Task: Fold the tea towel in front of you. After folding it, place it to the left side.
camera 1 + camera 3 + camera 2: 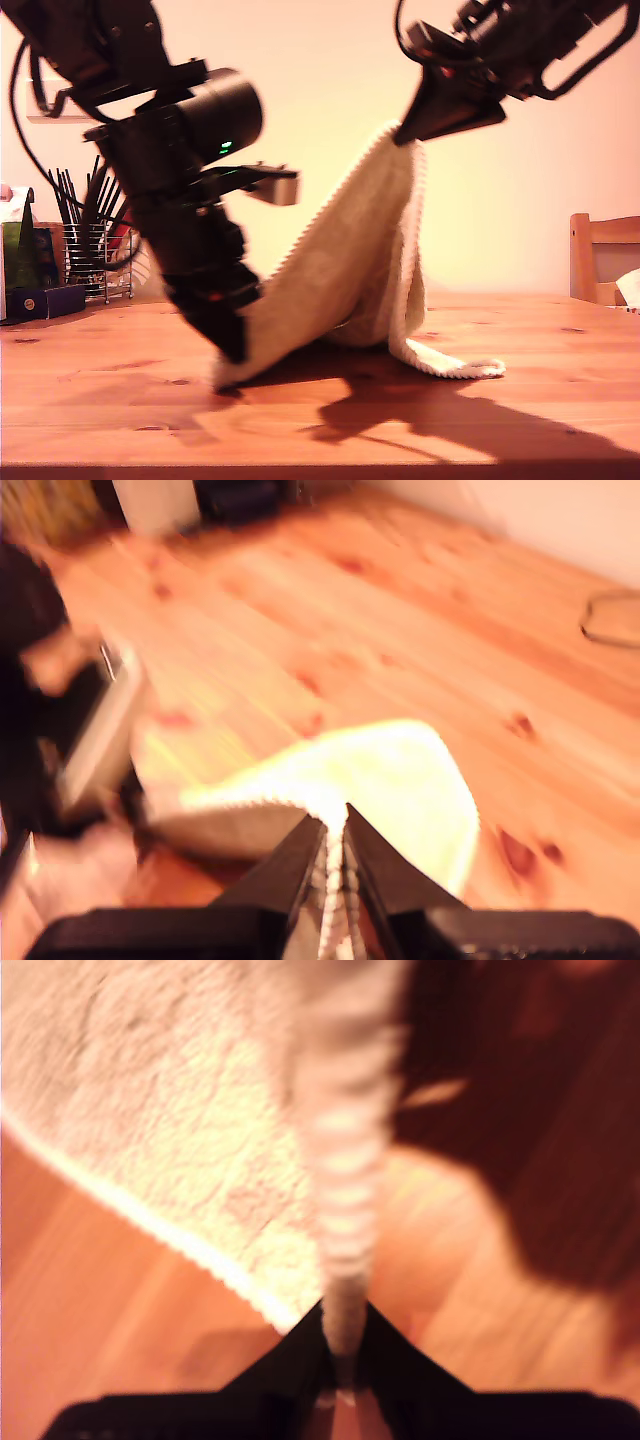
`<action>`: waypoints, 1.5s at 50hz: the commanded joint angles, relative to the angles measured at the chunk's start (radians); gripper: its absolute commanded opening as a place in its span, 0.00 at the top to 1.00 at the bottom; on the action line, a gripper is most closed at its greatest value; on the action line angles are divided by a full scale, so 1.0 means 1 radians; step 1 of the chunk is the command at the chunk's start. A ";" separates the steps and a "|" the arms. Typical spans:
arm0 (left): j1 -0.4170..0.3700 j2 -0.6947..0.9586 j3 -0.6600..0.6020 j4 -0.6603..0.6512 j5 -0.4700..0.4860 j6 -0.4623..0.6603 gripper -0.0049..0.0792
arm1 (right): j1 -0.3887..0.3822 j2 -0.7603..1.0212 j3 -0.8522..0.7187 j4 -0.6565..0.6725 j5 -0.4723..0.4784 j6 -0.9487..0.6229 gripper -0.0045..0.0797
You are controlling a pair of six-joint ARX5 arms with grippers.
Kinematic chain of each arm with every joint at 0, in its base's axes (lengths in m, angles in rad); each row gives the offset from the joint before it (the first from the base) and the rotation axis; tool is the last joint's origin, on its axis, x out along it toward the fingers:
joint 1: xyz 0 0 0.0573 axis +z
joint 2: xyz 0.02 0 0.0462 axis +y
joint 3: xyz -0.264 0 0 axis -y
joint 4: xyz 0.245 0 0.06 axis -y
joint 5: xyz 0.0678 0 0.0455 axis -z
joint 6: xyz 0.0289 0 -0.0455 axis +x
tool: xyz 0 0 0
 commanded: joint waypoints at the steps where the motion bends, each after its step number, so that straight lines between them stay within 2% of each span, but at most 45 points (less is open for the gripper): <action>1: 0.018 -0.051 0.029 -0.008 -0.025 0.029 0.96 | -0.014 0.006 0.035 0.002 0.016 -0.014 0.96; 18: 0.085 -0.113 0.239 -0.018 -0.043 0.108 0.96 | -0.050 0.021 0.157 -0.021 0.031 -0.053 0.96; 31: 0.122 -0.113 0.364 -0.035 -0.042 0.182 0.97 | -0.074 0.104 0.266 -0.034 0.042 -0.058 0.96; 42: 0.168 -0.113 0.401 -0.022 -0.033 0.194 0.97 | -0.106 0.163 0.339 -0.003 0.048 -0.058 0.96; 56: 0.238 -0.095 0.403 0.088 0.048 0.208 0.97 | -0.127 0.275 0.409 0.092 0.045 -0.057 0.96; 67: 0.267 -0.058 0.403 0.158 0.050 0.206 0.97 | -0.126 0.369 0.488 0.148 0.045 -0.046 0.96; 75: 0.280 -0.049 0.403 0.105 0.051 0.170 0.96 | -0.126 0.397 0.501 0.107 0.037 -0.023 0.96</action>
